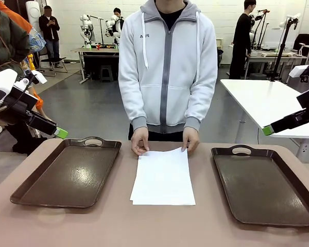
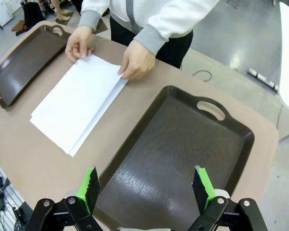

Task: Sort the A4 documents.
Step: Receive the A4 Paper.

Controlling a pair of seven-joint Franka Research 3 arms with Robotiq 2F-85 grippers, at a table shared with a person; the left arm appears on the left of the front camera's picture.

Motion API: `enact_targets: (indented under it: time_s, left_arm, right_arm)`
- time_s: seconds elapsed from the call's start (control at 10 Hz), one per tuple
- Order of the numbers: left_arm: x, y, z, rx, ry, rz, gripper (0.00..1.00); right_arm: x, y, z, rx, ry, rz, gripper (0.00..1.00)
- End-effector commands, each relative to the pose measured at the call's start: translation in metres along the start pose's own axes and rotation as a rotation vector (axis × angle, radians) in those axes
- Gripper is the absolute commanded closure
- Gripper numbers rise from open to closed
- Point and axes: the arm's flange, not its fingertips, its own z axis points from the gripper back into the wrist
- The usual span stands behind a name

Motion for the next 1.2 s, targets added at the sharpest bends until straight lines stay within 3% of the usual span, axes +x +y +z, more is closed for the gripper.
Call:
enact_targets:
  time_s: [0.0, 1.1]
  left_arm:
    - [-0.0014, 0.0034, -0.0016, -0.008, -0.006, -0.009, 0.00]
    - [-0.0014, 0.0034, -0.0016, -0.008, -0.006, -0.009, 0.00]
  right_arm:
    - [-0.0001, 0.0002, -0.0007, 0.005, -0.001, 0.001, 0.00]
    - [-0.0001, 0.0002, -0.0007, 0.005, -0.001, 0.001, 0.00]
